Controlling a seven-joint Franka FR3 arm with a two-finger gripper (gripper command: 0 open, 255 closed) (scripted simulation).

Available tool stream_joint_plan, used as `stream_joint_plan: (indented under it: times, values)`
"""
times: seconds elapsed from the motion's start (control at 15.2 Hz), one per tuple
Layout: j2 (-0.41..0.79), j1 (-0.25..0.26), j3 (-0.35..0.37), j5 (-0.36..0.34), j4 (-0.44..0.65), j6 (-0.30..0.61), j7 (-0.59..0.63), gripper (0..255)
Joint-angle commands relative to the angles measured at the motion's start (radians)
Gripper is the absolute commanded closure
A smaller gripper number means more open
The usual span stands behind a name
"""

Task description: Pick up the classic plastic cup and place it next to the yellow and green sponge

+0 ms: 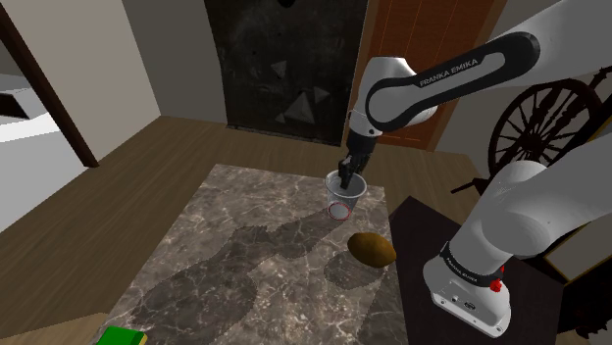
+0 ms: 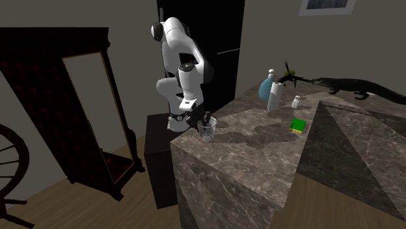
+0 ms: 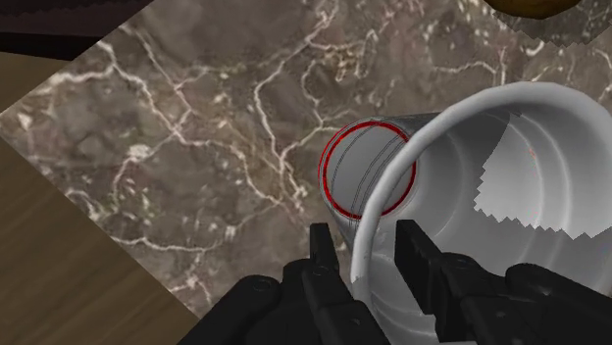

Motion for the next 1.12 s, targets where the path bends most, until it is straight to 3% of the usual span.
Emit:
stream_joint_plan:
  times: [0.0,0.46,1.06]
  values:
    - [0.000,0.000,0.000,0.000,0.000,0.000,0.000,255]
    - [0.000,0.000,0.000,0.000,0.000,0.000,0.000,255]
    - [-0.078,-0.011,-0.003,-0.025,0.072,-0.148,0.031,255]
